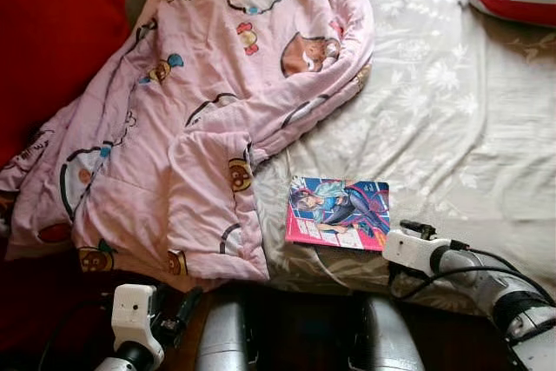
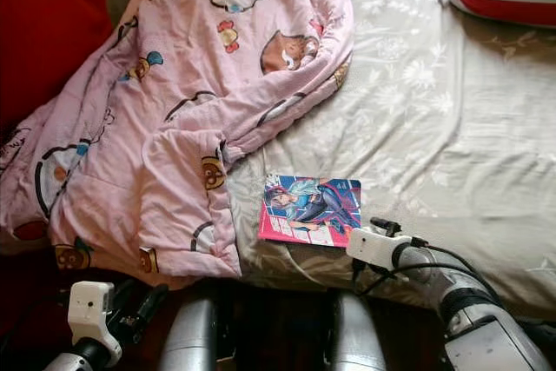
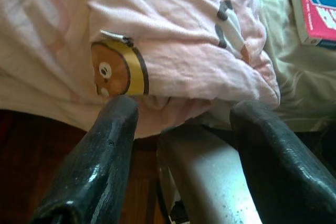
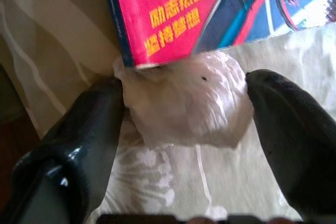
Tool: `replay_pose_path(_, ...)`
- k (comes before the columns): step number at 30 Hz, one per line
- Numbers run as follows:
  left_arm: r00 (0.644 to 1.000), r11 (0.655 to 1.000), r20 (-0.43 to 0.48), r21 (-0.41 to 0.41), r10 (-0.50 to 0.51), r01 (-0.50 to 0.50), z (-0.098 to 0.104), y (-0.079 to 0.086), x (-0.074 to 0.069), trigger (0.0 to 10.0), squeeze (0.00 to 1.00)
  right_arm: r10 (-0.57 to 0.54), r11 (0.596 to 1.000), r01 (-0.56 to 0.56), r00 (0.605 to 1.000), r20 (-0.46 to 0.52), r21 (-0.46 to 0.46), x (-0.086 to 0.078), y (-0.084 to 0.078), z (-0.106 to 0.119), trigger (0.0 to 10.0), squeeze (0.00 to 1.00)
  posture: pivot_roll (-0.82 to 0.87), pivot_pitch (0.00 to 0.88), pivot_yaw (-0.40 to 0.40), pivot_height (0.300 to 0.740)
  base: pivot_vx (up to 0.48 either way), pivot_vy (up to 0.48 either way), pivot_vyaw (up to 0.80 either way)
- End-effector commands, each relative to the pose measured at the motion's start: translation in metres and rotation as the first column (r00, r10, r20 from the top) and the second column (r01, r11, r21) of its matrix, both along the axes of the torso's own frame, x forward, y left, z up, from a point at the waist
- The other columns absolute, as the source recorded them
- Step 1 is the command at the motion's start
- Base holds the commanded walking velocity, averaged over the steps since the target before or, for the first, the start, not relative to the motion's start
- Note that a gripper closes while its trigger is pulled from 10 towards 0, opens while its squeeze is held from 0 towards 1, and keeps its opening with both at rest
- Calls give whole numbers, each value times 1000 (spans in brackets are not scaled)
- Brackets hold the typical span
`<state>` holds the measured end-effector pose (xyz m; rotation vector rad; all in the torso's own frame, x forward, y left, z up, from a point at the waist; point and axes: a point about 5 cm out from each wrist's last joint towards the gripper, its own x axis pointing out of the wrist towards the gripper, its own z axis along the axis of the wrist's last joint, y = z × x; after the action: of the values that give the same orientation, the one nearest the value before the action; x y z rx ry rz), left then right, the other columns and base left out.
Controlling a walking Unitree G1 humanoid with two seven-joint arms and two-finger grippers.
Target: Clean up the room
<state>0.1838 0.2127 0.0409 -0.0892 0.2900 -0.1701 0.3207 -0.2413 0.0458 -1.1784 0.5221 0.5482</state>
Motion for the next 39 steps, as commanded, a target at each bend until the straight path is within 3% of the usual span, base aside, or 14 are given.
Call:
replay_pose_path(1,999,1000,-32,17,13,-13,-2,5,-8,10000,0,3,1000,-3,1000,-3,17,-1,5,-4,10000,0,196,349,102,615,0,0,0)
replay_pose_path(3,999,1000,-33,17,16,-15,-2,5,-8,10000,0,2,1000,-2,1000,-10,10,-2,5,-5,9412,0,197,349,100,615,0,0,0)
replay_pose_path(4,999,1000,-37,17,18,-17,-1,5,-9,10000,0,3,1000,-3,1000,-14,3,-2,5,-5,2392,0,197,348,100,615,0,0,0)
replay_pose_path(5,999,1000,-37,16,19,-18,-1,5,-9,10000,0,3,1000,-3,1000,-14,2,-2,5,-6,2392,0,197,348,100,615,0,0,0)
replay_pose_path(6,999,1000,-38,16,21,-20,-1,5,-10,10000,0,2,1000,-2,1000,-16,3,-3,5,-6,0,0,196,348,100,615,0,0,0)
replay_pose_path(39,1000,1000,-21,1,23,-23,-2,-5,4,10000,0,12,998,-9,999,-39,70,-11,12,-16,0,0,187,317,73,615,0,0,0)
